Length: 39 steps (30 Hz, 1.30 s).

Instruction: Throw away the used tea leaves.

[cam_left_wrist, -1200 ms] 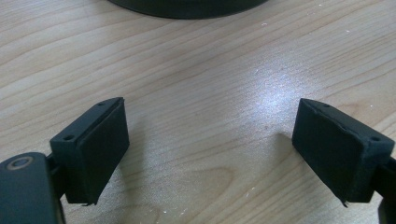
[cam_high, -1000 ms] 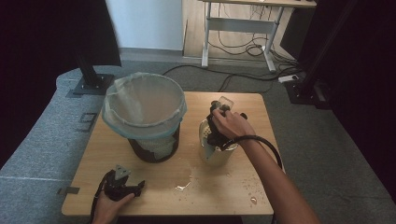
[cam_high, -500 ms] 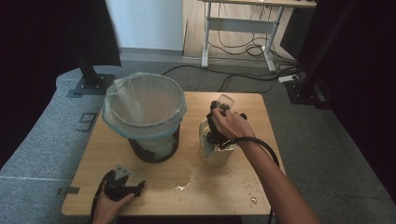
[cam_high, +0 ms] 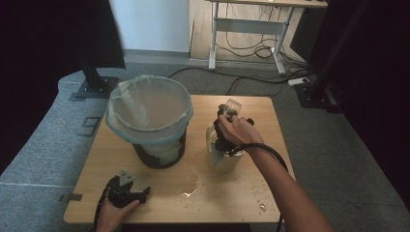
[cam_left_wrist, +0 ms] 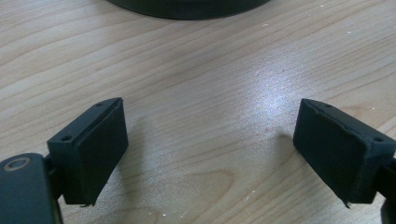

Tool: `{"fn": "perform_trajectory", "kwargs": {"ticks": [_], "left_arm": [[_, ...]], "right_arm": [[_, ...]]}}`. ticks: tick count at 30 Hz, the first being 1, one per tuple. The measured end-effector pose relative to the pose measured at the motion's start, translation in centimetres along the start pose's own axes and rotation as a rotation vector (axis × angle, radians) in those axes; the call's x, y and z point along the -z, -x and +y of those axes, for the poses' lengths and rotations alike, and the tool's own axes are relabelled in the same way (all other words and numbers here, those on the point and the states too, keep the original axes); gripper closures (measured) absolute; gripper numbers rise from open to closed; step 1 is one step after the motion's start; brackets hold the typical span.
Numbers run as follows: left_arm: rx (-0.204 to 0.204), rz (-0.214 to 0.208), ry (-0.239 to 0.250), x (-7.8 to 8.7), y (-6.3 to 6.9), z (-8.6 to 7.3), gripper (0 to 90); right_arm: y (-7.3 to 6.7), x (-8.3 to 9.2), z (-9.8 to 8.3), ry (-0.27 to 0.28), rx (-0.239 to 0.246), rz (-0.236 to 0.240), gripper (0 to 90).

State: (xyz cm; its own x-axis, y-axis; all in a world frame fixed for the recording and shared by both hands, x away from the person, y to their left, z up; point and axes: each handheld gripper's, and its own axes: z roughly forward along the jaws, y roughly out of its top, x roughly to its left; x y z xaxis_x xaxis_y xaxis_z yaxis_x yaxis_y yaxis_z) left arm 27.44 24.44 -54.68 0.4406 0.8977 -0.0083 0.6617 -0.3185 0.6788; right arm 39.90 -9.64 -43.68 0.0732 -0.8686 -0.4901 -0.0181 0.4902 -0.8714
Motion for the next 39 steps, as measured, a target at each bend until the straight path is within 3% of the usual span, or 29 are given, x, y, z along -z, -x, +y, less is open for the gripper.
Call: {"fn": "perform_trajectory", "kwargs": {"ticks": [2, 3, 4, 5, 6, 9, 10, 11, 12, 13, 14, 16, 18, 21, 22, 24, 25, 26, 27, 28, 30, 33, 35, 36, 37, 39], "left_arm": [[0.001, 0.0, 0.0, 0.0, 0.0, 0.0, 9.7], [0.002, 0.001, 0.0, -0.1, 0.0, 0.1, 9.4], [0.003, 0.002, -0.001, -0.1, 0.0, 0.1, 9.4], [0.001, 0.002, -0.001, 0.0, 0.0, 0.0, 9.4], [0.0, 0.001, -0.001, 0.0, 0.0, 0.0, 9.4], [0.001, 0.0, -0.002, 0.0, 0.0, 0.1, 9.4], [0.001, 0.0, 0.0, -0.1, 0.0, 0.1, 9.3], [0.001, 0.0, 0.0, -0.1, 0.0, 0.1, 9.2], [0.001, 0.001, -0.002, -0.1, 0.0, 0.1, 9.2], [0.0, -0.001, -0.003, 0.0, 0.0, 0.1, 9.2], [-0.001, -0.001, -0.003, 0.0, 0.0, 0.0, 9.2], [-0.003, -0.002, -0.002, 0.0, 0.0, 0.0, 9.2], [-0.003, -0.002, -0.002, 0.0, 0.0, 0.0, 9.2], [-0.003, -0.003, -0.002, 0.0, 0.0, 0.0, 8.9], [-0.003, -0.003, -0.002, 0.0, 0.0, 0.0, 8.8], [-0.002, -0.002, -0.002, 0.0, 0.0, 0.0, 8.9], [-0.002, -0.002, -0.002, 0.0, 0.0, 0.0, 8.9], [-0.001, -0.001, -0.001, 0.0, 0.0, 0.0, 8.9], [-0.001, -0.001, -0.002, 0.0, 0.0, 0.0, 8.9], [-0.001, -0.001, -0.001, 0.0, 0.0, 0.0, 8.9], [0.0, -0.001, -0.001, 0.0, 0.0, 0.0, 8.9], [0.0, 0.0, -0.001, 0.0, 0.0, 0.0, 8.8], [0.0, 0.0, 0.0, 0.0, 0.0, 0.0, 8.8], [0.0, -0.001, -0.001, 0.0, 0.0, 0.0, 8.8], [0.0, 0.0, 0.0, 0.0, 0.0, 0.0, 8.8], [0.0, 0.0, 0.0, 0.0, 0.0, 0.0, 8.8]], "right_arm": [[0.4, -0.5, -0.4, -0.069, -0.072, 0.007, 43.7], [0.4, -0.5, -0.1, -0.076, -0.022, -0.002, 43.7], [0.4, -0.3, 0.3, -0.032, 0.003, -0.028, 44.5], [0.4, -0.3, 0.3, -0.032, 0.003, -0.028, 44.5], [0.3, -0.5, 0.1, -0.076, -0.036, -0.002, 44.5], [-0.1, -0.4, 0.2, -0.062, 0.014, -0.003, 44.6], [0.1, -0.5, -0.1, -0.074, -0.044, -0.001, 44.8], [0.1, -0.3, -0.1, -0.095, -0.057, 0.016, 44.8], [-0.1, -0.2, 0.1, -0.089, -0.021, 0.013, 44.8], [-0.3, -0.1, 0.2, -0.048, 0.019, -0.007, 44.9], [0.0, -0.4, -0.4, -0.087, -0.09, 0.06, 44.9], [-0.1, -0.6, -0.6, -0.082, -0.101, 0.061, 44.9], [-0.3, -0.7, -0.8, -0.064, -0.122, 0.097, 44.8], [-0.1, -0.7, -1.2, -0.032, -0.286, 0.13, 44.7], [-0.3, -0.5, -1.0, -0.029, -0.416, 0.161, 44.5], [0.0, -0.5, -1.2, 0.009, -0.547, 0.187, 44.4], [0.1, -0.5, -1.3, 0.01, -0.658, 0.211, 44.4], [0.3, -0.5, -1.7, 0.027, -0.739, 0.224, 44.4], [0.6, -0.4, -2.6, 0.047, -0.919, 0.256, 44.3], [0.6, -0.4, -2.6, 0.047, -0.919, 0.256, 44.3], [0.7, -0.3, -3.7, 0.067, -1.107, 0.297, 44.3], [0.7, -0.1, -5.9, 0.141, -1.388, 0.347, 44.3], [0.6, 0.0, -6.8, 0.173, -1.542, 0.388, 44.2], [0.2, 0.1, -7.6, 0.23, -1.699, 0.44, 44.2], [0.2, 0.1, -7.6, 0.23, -1.699, 0.44, 44.2], [-0.2, 0.1, -8.1, 0.283, -1.838, 0.484, 44.1]]}}
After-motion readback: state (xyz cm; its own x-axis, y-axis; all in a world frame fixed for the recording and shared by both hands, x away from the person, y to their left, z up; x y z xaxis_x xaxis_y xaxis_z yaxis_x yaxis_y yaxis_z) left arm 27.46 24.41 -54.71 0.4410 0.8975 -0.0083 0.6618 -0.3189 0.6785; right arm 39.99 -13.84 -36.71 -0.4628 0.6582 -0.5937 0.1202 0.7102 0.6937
